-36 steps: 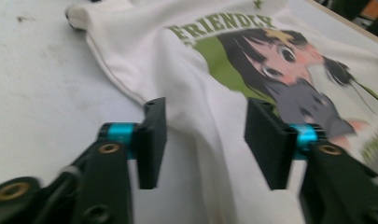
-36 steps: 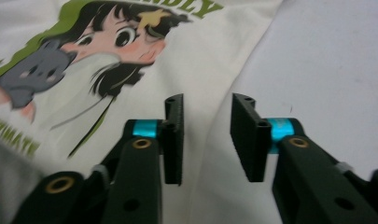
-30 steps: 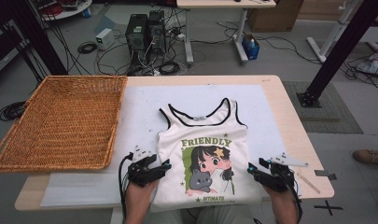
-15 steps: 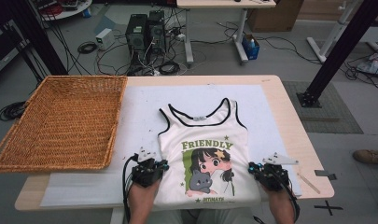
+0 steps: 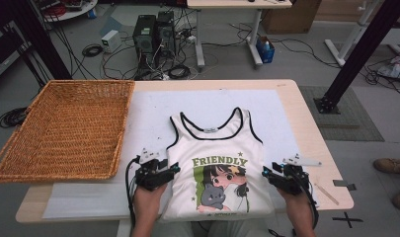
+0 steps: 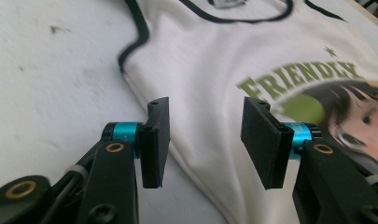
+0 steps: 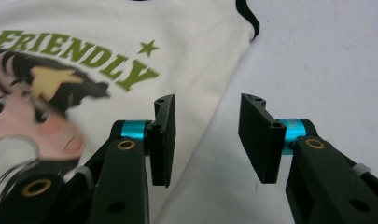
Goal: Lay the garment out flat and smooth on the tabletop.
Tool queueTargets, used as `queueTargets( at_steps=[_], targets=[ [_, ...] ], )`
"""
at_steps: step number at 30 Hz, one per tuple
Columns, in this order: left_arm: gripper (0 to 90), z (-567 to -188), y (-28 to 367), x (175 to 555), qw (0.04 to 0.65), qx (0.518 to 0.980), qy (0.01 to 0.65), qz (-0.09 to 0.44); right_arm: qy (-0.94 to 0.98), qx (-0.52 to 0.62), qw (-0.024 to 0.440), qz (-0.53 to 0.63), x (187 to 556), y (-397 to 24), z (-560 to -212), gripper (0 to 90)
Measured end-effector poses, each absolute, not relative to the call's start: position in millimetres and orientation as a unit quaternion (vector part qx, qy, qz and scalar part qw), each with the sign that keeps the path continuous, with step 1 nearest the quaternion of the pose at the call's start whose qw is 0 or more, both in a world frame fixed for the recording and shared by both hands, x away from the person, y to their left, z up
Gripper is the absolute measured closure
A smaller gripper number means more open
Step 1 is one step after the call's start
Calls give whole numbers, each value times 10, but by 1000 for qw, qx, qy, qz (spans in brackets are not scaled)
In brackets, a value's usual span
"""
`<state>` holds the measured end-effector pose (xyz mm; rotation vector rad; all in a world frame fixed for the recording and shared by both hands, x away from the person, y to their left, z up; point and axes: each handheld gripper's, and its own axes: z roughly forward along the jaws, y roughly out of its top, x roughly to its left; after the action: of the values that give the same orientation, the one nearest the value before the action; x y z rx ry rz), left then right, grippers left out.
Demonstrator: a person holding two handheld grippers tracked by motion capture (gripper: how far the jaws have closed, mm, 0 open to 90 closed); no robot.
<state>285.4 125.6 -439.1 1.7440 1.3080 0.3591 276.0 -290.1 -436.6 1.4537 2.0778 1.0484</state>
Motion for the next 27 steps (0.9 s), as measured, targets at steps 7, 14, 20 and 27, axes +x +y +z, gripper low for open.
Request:
queueTargets(
  at_steps=[7, 14, 20, 27],
  targets=[
    [842, -4486, 1131, 3043, 404, 738, 521, 146, 774, 498, 193, 340, 3011, -2727, -4473, 857],
    [859, -4488, 1186, 2828, 414, 744, 508, 134, 784, 482, 188, 343, 2790, -2795, -4460, 891],
    [525, -4417, 1221, 2976, 447, 719, 510, 150, 772, 470, 199, 379, 2780, -2823, -4391, 779],
    [523, -4173, 1277, 3552, 491, 715, 467, 171, 764, 455, 213, 405, 2909, -2814, -4237, 726]
  ],
)
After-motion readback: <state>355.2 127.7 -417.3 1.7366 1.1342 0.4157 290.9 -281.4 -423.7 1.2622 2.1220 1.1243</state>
